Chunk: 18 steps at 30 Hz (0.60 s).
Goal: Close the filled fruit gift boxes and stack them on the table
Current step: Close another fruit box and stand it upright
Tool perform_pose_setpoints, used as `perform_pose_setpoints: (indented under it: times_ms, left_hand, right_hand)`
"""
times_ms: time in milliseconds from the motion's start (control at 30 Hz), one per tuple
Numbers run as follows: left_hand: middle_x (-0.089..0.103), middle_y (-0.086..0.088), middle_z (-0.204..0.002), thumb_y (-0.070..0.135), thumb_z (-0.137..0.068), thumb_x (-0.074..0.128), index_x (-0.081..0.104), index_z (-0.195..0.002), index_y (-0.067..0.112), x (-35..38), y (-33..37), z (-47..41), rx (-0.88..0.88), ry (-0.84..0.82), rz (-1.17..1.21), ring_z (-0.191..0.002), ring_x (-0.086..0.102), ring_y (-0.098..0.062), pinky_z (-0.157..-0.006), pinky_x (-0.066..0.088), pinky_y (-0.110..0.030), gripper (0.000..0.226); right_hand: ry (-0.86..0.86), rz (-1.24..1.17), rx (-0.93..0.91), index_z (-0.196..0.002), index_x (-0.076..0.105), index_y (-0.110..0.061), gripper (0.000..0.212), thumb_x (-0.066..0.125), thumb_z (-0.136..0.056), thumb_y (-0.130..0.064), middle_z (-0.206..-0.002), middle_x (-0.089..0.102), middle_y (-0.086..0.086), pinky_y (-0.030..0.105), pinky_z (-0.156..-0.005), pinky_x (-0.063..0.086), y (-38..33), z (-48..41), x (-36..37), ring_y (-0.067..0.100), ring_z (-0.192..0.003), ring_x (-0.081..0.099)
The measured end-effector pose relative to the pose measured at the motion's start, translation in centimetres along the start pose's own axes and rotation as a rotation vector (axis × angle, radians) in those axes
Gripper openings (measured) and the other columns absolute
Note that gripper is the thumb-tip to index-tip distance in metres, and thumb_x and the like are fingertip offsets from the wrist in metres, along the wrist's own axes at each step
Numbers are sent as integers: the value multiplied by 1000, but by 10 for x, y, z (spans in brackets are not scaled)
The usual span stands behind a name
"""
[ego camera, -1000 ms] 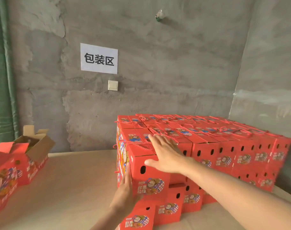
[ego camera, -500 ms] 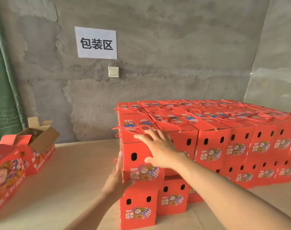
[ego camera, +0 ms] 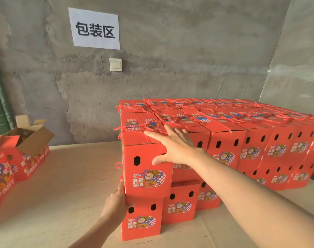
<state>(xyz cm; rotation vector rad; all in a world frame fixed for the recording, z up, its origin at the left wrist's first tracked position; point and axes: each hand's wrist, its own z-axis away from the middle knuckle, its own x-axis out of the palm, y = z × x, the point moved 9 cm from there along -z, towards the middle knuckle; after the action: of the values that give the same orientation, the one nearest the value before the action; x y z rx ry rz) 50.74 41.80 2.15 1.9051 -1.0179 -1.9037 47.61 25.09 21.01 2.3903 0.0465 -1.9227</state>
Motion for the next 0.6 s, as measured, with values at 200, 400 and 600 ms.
perform_pose_setpoints:
  times_ms: [200, 400, 600]
  left_hand:
    - [62, 0, -78, 11, -80, 63, 48, -98, 16, -4, 1, 0, -71, 34, -14, -70, 57, -20, -63, 47, -30, 25]
    - [59, 7, -118, 16, -80, 72, 12, -145, 28, -4, 8, 18, 24, 98, 436, -112, 58, -22, -79, 47, -21, 89]
    - [56, -8, -127, 44, -88, 56, 30, -140, 20, 10, 18, 13, -214, 286, 785, -124, 44, -35, -107, 31, -53, 63]
  right_hand:
    - [-1, 74, 84, -142, 9, -56, 100, 63, -60, -78, -140, 33, 23, 60, -107, 13, 1, -7, -5, 39, -129, 30]
    - [-41, -3, 76, -144, 8, -53, 92, 61, -70, -72, -143, 24, 22, 50, -105, 24, -1, -3, -5, 36, -135, 16]
    - [-65, -22, 38, -141, 4, -57, 84, 56, -76, -69, -153, 17, 21, 54, -109, 15, 6, -7, 1, 36, -142, -1]
